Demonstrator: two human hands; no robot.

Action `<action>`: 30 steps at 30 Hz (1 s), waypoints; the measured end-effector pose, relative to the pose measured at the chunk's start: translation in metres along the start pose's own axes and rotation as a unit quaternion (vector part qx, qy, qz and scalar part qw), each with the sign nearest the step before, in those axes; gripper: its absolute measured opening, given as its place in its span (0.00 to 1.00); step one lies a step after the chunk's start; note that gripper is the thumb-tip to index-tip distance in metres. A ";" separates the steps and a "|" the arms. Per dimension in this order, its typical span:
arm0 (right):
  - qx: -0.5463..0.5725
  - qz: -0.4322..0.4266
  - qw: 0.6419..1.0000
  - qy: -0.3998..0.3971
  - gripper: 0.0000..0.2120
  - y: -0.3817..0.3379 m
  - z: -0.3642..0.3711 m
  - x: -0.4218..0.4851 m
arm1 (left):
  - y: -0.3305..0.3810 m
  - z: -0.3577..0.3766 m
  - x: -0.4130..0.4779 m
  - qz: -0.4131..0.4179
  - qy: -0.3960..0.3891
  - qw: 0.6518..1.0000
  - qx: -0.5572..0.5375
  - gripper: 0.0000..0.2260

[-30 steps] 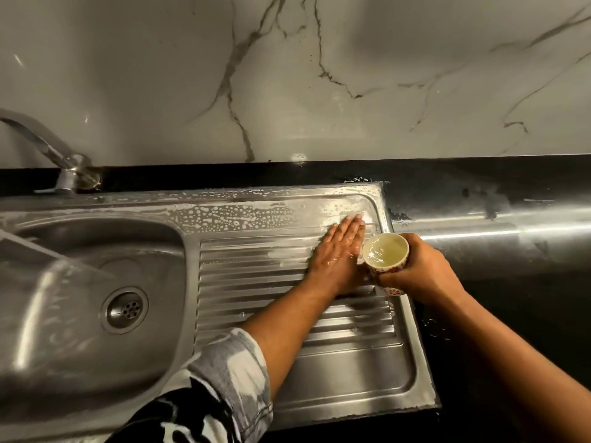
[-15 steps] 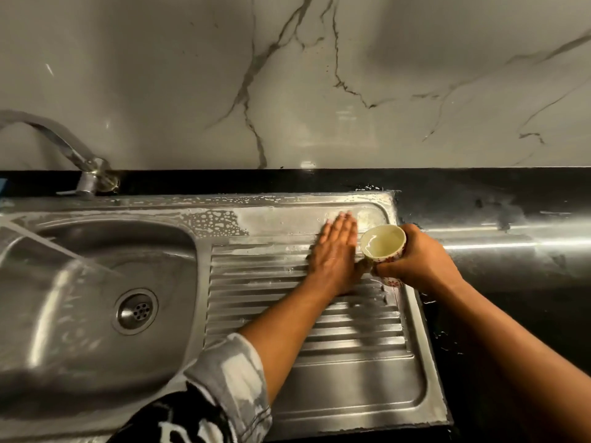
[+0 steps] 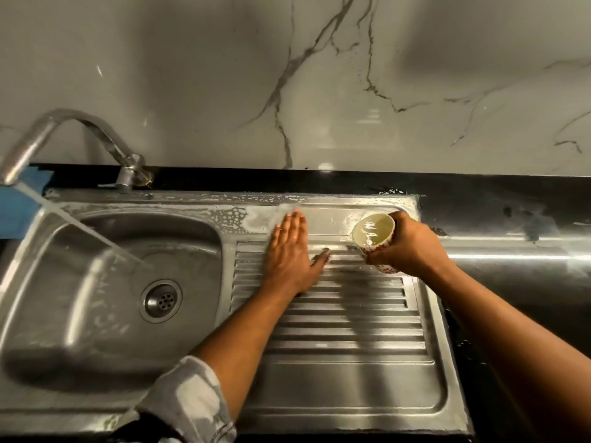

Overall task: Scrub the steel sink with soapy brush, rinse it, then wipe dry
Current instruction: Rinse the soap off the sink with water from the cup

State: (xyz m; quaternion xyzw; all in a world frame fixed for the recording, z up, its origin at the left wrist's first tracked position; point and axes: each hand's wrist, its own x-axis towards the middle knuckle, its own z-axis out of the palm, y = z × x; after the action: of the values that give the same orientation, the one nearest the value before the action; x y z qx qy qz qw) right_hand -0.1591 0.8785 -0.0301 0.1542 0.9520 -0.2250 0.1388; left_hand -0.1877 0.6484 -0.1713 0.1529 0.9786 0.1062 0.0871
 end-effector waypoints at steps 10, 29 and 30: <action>0.007 -0.045 0.999 -0.017 0.44 -0.039 0.017 -0.004 | -0.042 -0.014 -0.032 -0.101 0.015 0.995 -0.017 0.47; -0.025 -0.057 0.996 -0.061 0.46 -0.142 0.075 -0.033 | -0.139 -0.024 -0.096 -0.143 0.045 0.986 -0.073 0.46; -0.020 -0.051 0.997 -0.058 0.46 -0.139 0.073 -0.035 | -0.130 -0.028 -0.095 -0.104 0.054 0.990 -0.076 0.45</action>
State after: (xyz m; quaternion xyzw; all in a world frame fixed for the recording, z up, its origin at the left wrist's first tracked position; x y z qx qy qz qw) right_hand -0.1623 0.7178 -0.0279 0.0897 0.9532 -0.2211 0.1857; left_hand -0.1406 0.4922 -0.1618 0.0368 0.9816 0.1788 0.0558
